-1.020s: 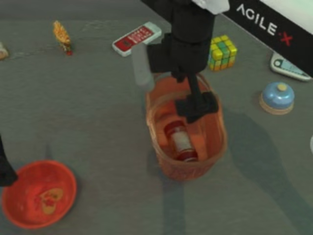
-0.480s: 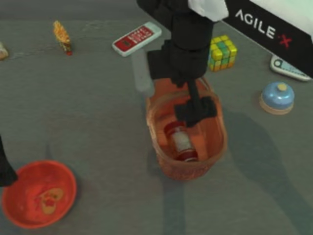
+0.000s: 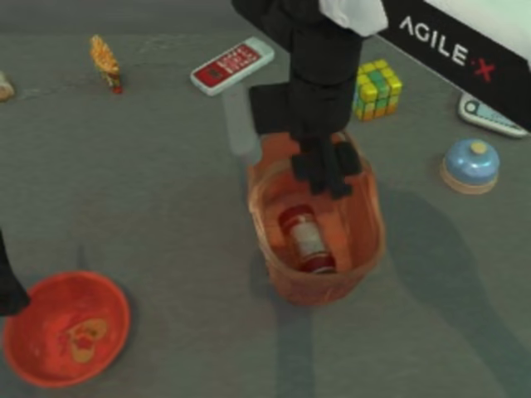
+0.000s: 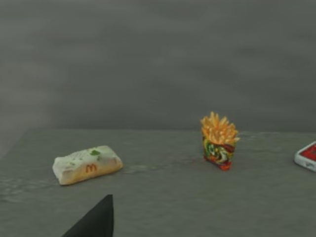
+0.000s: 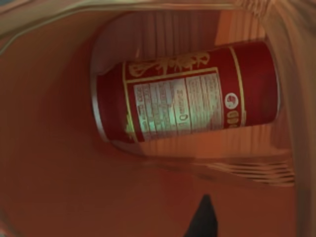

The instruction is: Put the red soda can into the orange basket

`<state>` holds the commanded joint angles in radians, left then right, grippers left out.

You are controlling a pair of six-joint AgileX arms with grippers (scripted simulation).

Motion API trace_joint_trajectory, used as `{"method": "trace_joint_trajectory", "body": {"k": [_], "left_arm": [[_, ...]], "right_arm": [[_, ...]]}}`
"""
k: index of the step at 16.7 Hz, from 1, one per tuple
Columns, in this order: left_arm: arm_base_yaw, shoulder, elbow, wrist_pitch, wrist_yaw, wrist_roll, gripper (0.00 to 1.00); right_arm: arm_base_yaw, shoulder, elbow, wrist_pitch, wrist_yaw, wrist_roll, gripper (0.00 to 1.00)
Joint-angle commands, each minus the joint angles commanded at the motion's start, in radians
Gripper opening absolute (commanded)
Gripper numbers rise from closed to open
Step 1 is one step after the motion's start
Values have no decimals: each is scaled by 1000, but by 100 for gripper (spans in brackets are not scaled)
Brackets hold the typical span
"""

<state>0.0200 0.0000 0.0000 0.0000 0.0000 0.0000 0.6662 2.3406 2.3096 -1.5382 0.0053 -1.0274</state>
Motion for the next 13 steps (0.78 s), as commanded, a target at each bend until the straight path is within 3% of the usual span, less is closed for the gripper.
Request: {"method": "trace_joint_trajectory", "body": {"k": [3, 4, 13], "left_arm": [[0, 0, 0, 0, 0, 0, 100], [0, 0, 0, 0, 0, 0, 100], [0, 0, 0, 0, 0, 0, 100]], "right_arm": [[0, 0, 0, 0, 0, 0, 2], [0, 0, 0, 0, 0, 0, 0], [0, 0, 0, 0, 0, 0, 0]]}}
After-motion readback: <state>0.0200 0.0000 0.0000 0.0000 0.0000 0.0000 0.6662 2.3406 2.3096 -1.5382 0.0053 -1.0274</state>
